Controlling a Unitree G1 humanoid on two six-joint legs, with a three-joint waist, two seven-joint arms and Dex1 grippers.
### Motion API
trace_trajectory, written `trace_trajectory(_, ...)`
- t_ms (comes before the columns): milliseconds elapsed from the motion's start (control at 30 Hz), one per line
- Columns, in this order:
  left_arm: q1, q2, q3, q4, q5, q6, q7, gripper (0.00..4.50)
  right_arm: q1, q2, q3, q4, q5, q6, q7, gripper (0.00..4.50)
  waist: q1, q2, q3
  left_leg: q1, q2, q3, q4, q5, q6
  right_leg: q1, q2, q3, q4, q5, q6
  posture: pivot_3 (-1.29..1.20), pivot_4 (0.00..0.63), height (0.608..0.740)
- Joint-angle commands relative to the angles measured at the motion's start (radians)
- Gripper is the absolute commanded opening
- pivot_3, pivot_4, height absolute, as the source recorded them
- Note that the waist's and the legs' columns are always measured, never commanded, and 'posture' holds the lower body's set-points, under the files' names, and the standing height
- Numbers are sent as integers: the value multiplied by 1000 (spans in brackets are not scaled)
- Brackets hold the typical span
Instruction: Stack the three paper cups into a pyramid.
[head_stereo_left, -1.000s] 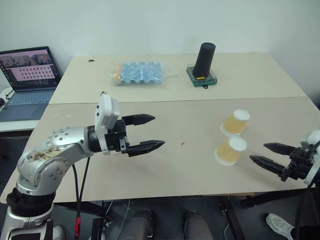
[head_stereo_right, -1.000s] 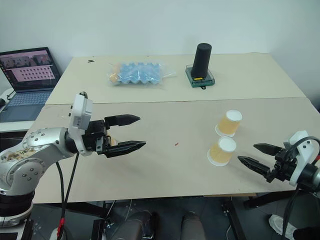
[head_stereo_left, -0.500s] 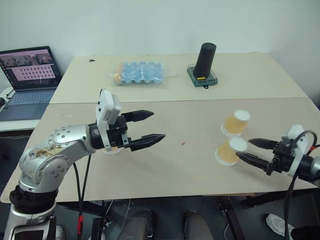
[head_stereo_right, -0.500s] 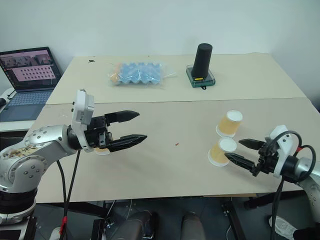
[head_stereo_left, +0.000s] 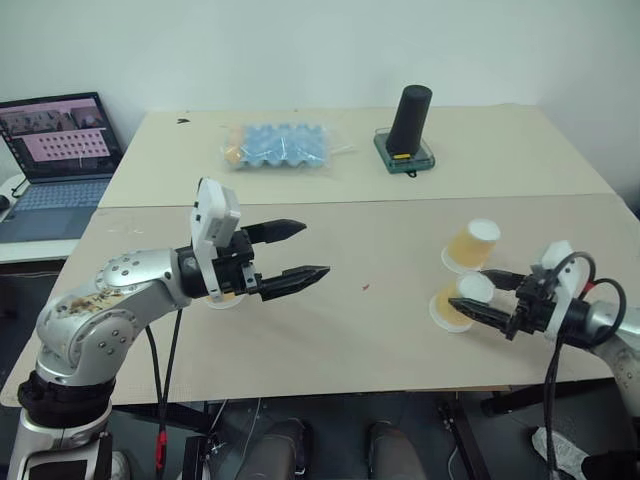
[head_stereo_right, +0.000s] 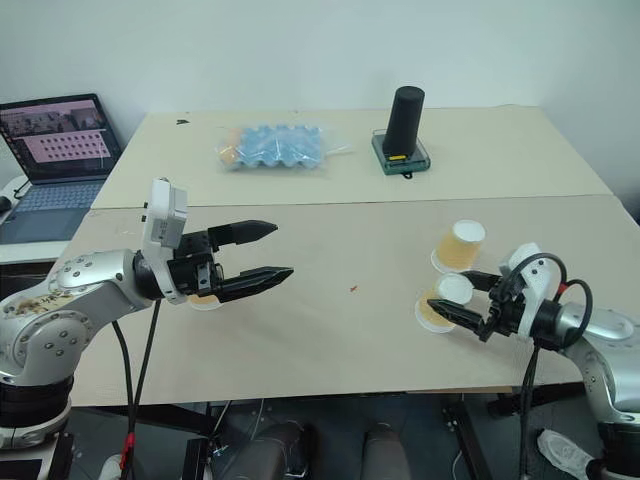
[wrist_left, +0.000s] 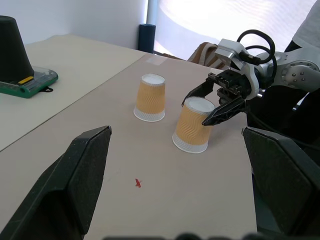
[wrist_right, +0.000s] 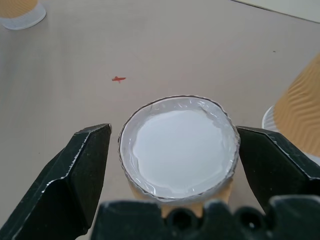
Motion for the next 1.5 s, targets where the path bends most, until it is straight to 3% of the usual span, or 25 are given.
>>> trace_trajectory(33, -1, 12, 31, -26, -7, -5, -2, 4500, -21, 2, -8, -2, -10, -28, 0, 3968, 0, 0, 0, 0, 0, 0, 0, 0, 0, 0, 0, 0, 0, 0, 0, 0, 150, 726)
trace_trajectory(133, 4, 12, 36, -24, -11, -7, -5, 4500, -27, 8, -9, -2, -11, -29, -1, 2968, 0, 0, 0, 0, 0, 0, 0, 0, 0, 0, 0, 0, 0, 0, 0, 0, 150, 726)
trace_trajectory(200, 5, 12, 38, -22, -10, -9, -6, 4500, -28, 8, -9, -3, -12, -27, 0, 2638, 0, 0, 0, 0, 0, 0, 0, 0, 0, 0, 0, 0, 0, 0, 0, 0, 150, 726)
trace_trajectory(400, 37, 24, 40, -37, -5, -9, -18, 4500, -82, 6, 0, -41, -2, -22, -11, 2638, -5, 0, 0, 0, 0, 0, 0, 0, 0, 0, 0, 0, 0, 0, 0, 0, 150, 726)
trace_trajectory(600, 65, 34, 55, -73, -35, 9, -9, 4500, -267, -15, 43, -94, 44, 30, 21, 2638, -5, 0, 0, 0, 0, 0, 0, 0, 0, -1, 0, 0, 1, 0, 0, 0, 150, 726)
trace_trajectory(800, 88, 54, 91, -107, -52, 18, 18, 4500, -460, 32, 192, -71, 33, 40, 84, 2638, -3, -1, 1, 0, 0, 0, 0, 0, 0, -1, 0, 0, 0, 0, 0, 0, 150, 726)
trace_trajectory(1133, 112, 82, 139, -133, -79, 27, 57, 4500, -673, 282, 496, 257, -182, -104, 151, 2638, -8, -2, 2, 0, 0, 0, 0, 0, -1, -2, 1, 0, 1, 1, -1, 0, 150, 726)
trace_trajectory(1233, 122, 100, 155, -140, -89, 30, 65, 4500, -729, 343, 530, 414, -239, -172, 180, 2638, -8, -3, 2, 0, 0, 0, 0, 1, -1, -2, 1, 0, 1, 1, -1, 0, 150, 726)
trace_trajectory(1500, 158, 159, 197, -128, -64, 16, 61, 4500, -768, 398, 541, 578, -311, -248, 237, 2638, -16, -3, 2, 0, 0, 0, 0, 0, -4, -3, 4, 0, 1, 1, -2, 0, 150, 726)
